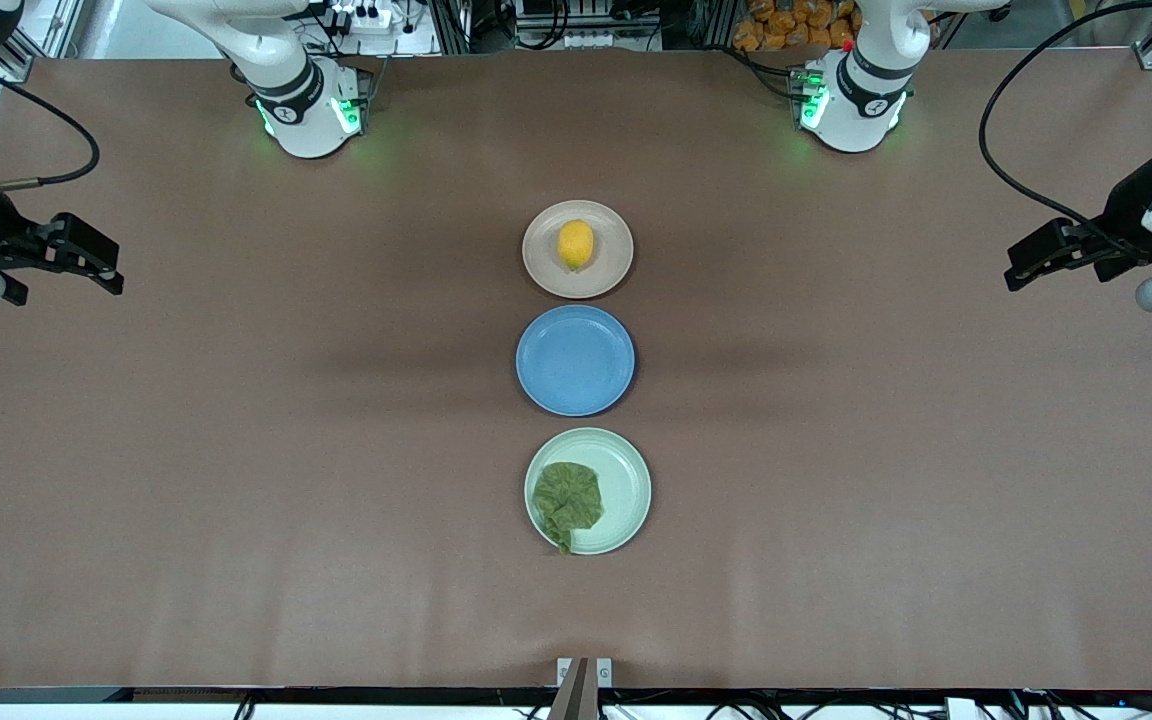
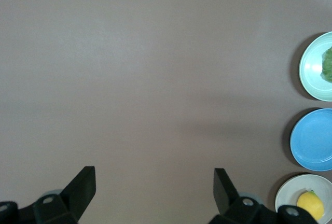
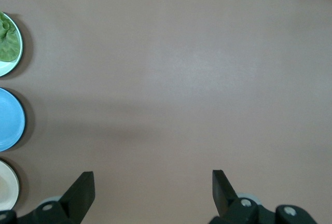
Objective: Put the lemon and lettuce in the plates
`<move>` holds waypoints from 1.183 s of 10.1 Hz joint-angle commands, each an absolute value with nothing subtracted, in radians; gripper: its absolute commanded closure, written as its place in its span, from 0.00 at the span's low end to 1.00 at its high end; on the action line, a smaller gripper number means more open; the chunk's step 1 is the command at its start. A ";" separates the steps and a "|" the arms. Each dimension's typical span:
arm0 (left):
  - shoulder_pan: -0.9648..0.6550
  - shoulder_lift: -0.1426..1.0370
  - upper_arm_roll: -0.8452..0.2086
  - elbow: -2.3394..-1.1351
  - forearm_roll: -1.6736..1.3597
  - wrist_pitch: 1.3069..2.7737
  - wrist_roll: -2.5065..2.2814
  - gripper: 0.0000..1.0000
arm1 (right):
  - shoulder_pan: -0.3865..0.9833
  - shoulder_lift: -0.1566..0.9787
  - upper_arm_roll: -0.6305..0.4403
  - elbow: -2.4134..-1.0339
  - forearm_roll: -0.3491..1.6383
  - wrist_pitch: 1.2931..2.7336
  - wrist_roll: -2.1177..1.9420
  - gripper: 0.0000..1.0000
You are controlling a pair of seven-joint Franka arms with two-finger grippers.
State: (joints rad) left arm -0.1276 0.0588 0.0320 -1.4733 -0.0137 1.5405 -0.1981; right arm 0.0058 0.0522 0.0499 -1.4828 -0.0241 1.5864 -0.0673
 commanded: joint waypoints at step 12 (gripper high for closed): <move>-0.100 0.015 0.025 -1.488 -0.011 1.523 -0.169 0.00 | -0.037 0.046 0.061 -1.482 -0.026 1.577 -0.066 0.00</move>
